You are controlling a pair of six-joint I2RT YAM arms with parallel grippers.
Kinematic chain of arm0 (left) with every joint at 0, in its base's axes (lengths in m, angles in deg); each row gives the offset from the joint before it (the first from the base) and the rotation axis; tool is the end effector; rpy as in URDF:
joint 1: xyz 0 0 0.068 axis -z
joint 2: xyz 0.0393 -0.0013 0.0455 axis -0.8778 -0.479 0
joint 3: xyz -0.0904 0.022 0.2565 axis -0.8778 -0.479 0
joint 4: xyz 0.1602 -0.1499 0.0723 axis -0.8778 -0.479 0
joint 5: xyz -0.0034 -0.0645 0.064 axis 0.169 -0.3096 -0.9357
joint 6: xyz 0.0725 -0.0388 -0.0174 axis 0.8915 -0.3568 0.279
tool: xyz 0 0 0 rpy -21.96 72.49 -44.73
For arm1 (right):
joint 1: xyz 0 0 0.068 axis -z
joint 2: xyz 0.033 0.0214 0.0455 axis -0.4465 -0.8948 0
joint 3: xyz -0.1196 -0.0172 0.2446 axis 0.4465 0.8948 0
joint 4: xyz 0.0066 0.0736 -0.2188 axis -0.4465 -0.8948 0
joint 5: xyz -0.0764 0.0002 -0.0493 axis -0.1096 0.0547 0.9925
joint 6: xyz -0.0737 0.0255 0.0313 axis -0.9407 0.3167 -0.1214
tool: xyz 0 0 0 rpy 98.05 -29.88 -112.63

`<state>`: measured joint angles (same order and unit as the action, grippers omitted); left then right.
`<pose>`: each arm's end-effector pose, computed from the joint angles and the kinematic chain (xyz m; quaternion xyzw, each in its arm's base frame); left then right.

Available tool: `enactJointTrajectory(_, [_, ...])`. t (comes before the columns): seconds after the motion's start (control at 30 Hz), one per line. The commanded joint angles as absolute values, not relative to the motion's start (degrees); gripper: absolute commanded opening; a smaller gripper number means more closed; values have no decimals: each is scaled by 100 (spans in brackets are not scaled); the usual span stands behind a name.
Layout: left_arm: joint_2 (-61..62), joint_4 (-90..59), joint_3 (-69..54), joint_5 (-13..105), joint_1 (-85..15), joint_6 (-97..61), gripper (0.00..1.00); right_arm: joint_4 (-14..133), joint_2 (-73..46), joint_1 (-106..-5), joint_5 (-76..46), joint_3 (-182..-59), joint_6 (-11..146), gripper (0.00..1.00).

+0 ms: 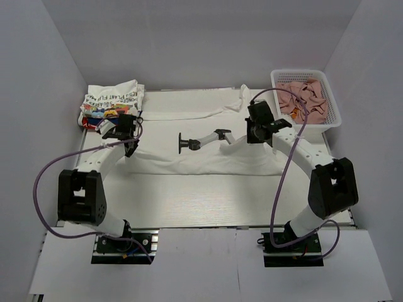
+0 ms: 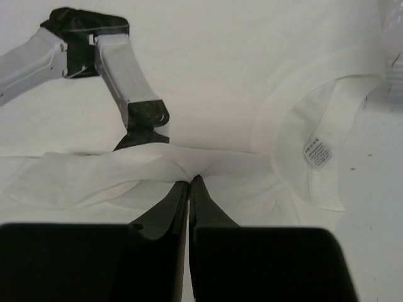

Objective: Fold and stack the t-shirts
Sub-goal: Fold the flattened tshirt in 1/3 of the way

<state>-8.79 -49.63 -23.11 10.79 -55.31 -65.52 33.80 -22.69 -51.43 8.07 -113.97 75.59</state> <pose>0.2822 0.0035 0.2058 -0.4738 0.8155 0.0577 0.3274 0.3161 0.1245 0.2481 -0.0323 0.9250 -0.0009 0.3786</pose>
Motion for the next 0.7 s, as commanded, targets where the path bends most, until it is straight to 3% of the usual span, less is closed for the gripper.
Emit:
enactJointTrajectory(0.0, [-1351, -4525, -1813, 1081, -5619, -6426, 0, 3668, -2517, -4920, 622, -11855, 7447, 0])
enactJointTrajectory(0.37, [-2724, -4524, -899, 1082, -5927, -6532, 1, 3775, -3826, -4446, 507, -12831, 7271, 0])
enactJointTrajectory(0.4, [-2795, -4524, -776, 1082, -5979, -6532, 9, 3713, -4167, -4436, 550, -12936, 7201, 0])
enactJointTrajectory(0.43, [-2848, -4524, -775, 1082, -5980, -6419, 38, 3686, -4274, -4401, 611, -13216, 7201, 0])
enactJointTrajectory(0.47, [-2944, -4524, -627, 1082, -5980, -6417, 52, 3625, -4397, -4384, 673, -13332, 7175, 1])
enactJointTrajectory(0.5, [-2945, -4524, -574, 1082, -6032, -6365, 66, 3546, -4720, -4366, 743, -13620, 7148, 9])
enactJointTrajectory(0.53, [-2997, -4524, -573, 1151, -6032, -6234, 89, 3502, -4785, -4340, 796, -13823, 7113, 44])
enactJointTrajectory(0.57, [-2998, -4524, -416, 1152, -6032, -6233, 98, 3528, -4872, -4339, 797, -13912, 7061, 58])
enactJointTrajectory(0.63, [-2998, -4734, -301, 1222, -6032, -6120, 100, 3484, -4952, -4348, 648, -14132, 6946, 90])
enactJointTrajectory(0.67, [-2998, -4822, -214, 1222, -6032, -6119, 100, 3493, -4935, -4366, 604, -14115, 6937, 90])
